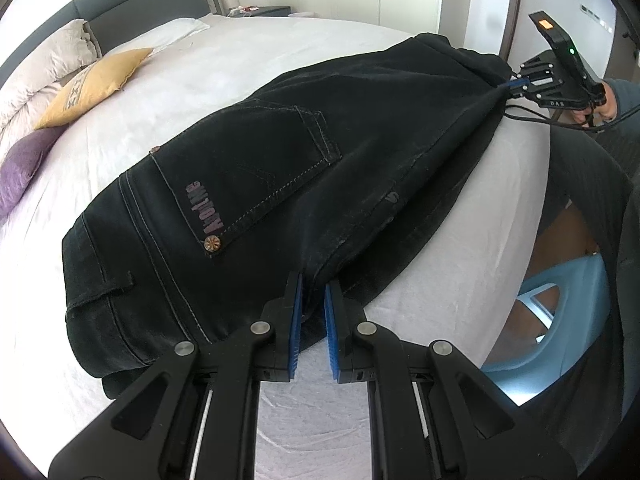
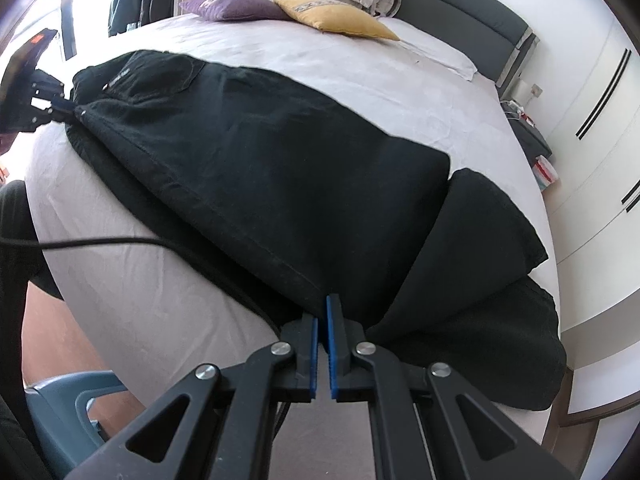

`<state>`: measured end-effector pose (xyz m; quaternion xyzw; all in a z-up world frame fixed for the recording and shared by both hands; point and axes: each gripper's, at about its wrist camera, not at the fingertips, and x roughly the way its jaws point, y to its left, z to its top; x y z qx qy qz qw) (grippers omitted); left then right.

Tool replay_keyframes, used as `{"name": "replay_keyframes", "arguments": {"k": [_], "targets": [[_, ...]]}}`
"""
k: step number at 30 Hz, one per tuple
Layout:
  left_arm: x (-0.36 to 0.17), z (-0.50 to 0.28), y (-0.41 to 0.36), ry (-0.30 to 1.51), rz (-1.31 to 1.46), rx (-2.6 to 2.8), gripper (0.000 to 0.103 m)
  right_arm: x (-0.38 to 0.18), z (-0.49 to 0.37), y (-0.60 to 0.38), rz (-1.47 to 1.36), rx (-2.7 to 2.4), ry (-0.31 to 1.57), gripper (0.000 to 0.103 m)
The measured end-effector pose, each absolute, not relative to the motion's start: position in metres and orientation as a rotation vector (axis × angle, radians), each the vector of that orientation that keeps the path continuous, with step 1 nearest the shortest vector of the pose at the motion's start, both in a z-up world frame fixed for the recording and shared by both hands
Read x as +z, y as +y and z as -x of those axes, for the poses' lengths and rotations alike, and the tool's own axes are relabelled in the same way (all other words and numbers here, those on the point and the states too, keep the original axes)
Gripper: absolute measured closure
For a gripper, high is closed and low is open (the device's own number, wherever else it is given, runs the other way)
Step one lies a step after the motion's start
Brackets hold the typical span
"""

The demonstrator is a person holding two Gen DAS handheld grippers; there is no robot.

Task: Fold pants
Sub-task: 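Lift the jeans with both grippers and fold one half over the other, then open the right gripper to release the folded jeans end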

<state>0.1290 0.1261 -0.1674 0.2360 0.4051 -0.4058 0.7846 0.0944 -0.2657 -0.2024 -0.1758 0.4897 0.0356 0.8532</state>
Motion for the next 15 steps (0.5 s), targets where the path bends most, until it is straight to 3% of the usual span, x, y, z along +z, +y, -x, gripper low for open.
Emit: {"name": "replay_keyframes", "arguments": {"k": [11,14,15], "targets": [[-0.177,-0.134,0.121,0.885,-0.533,-0.863,0.093,-0.211,-0.095,-0.27,0.351,0.076,1.042,0.098],[-0.179,-0.137,0.119,0.894,-0.523,-0.861,0.093,-0.208,-0.094,-0.273,0.313,0.068,1.035,0.093],[-0.179,-0.137,0.119,0.893,-0.524,-0.86,0.093,-0.205,-0.093,-0.278,0.267,0.066,1.036,0.083]]}}
